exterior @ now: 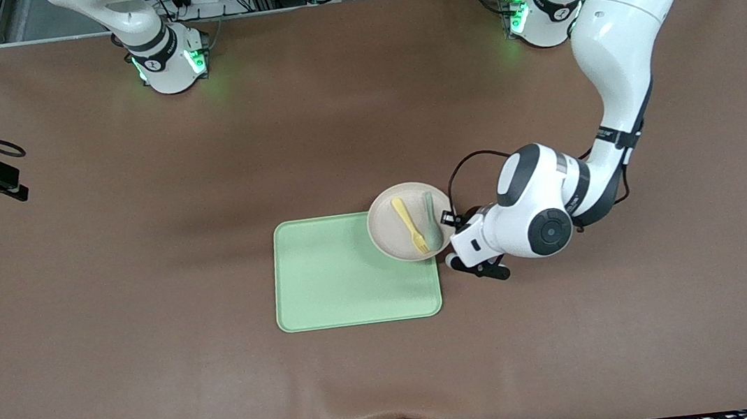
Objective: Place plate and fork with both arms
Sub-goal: 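Carry the plate with the left gripper and lower it onto the green tray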
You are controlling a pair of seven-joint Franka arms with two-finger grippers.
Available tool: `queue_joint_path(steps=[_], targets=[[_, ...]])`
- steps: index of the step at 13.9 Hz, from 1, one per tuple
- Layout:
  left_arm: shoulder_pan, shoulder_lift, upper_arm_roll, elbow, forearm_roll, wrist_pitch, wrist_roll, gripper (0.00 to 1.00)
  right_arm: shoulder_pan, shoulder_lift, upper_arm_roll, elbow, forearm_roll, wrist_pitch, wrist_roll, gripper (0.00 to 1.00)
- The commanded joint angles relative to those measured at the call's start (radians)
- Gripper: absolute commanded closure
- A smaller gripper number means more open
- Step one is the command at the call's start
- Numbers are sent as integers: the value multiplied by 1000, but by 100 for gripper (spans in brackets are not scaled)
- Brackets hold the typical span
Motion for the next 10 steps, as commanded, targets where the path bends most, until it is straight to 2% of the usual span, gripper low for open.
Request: queue_joint_path(steps=[1, 4, 10], targets=[[-24, 42, 10, 63, -17, 65, -41, 100, -7, 5, 1, -4, -3, 13, -10, 0], [-49, 100, 8, 144, -17, 98, -43, 100, -5, 9, 1, -1, -5, 15, -6, 0], [-75, 119, 8, 146, -26, 171, -46, 100, -11, 29, 1, 4, -6, 10, 0, 0]])
